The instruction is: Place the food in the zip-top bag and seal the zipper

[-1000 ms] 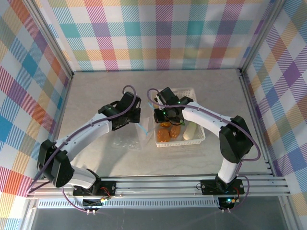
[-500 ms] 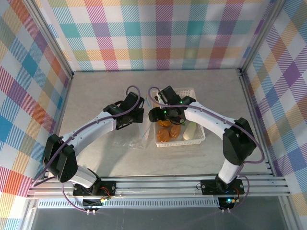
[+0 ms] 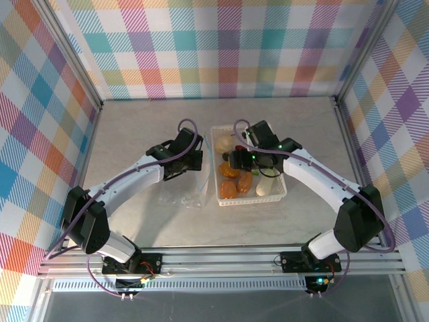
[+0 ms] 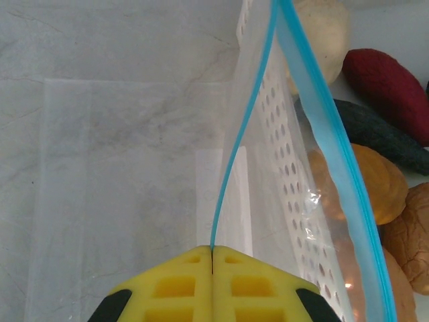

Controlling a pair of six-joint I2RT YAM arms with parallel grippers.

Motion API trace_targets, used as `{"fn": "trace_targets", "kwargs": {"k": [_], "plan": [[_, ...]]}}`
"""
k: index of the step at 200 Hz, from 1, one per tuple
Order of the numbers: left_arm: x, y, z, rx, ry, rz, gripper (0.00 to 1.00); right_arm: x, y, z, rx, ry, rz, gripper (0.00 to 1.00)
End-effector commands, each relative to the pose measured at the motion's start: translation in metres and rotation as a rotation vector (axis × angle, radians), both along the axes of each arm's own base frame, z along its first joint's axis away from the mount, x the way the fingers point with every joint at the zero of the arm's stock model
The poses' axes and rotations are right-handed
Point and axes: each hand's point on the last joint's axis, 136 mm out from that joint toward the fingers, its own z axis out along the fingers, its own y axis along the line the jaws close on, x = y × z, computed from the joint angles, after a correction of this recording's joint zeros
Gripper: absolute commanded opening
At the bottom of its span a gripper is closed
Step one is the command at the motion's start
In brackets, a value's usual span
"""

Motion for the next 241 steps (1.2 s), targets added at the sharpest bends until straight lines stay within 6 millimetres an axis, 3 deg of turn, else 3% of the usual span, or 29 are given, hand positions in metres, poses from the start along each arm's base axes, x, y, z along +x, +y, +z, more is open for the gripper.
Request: {"fn": "trace_targets", "kwargs": {"k": [1, 68, 96, 142, 241], "plan": [[0.003, -0.01, 0.011, -0.019, -0.021, -0.015, 0.0, -0.015, -0.016, -0.025, -0.065, 0.091, -0.034, 0.78], [0.0, -0.006, 0.01, 0.027, -0.027, -0.015, 0.0, -0.007, -0.034, -0.051, -0.147, 0.139, -0.116, 0.76], [-0.001, -0.005, 0.01, 0.04, -0.03, -0.013, 0.0, 0.0, -0.053, -0.053, -0.187, 0.138, -0.179, 0.75], [-0.001, -0.004, 0.009, 0.054, -0.032, -0.017, 0.0, -0.005, -0.085, -0.066, -0.216, 0.179, -0.278, 0.75], [-0.002, -0.006, 0.013, 0.043, -0.04, -0.029, 0.0, 0.004, -0.082, -0.1, -0.248, 0.285, -0.318, 0.76]]}}
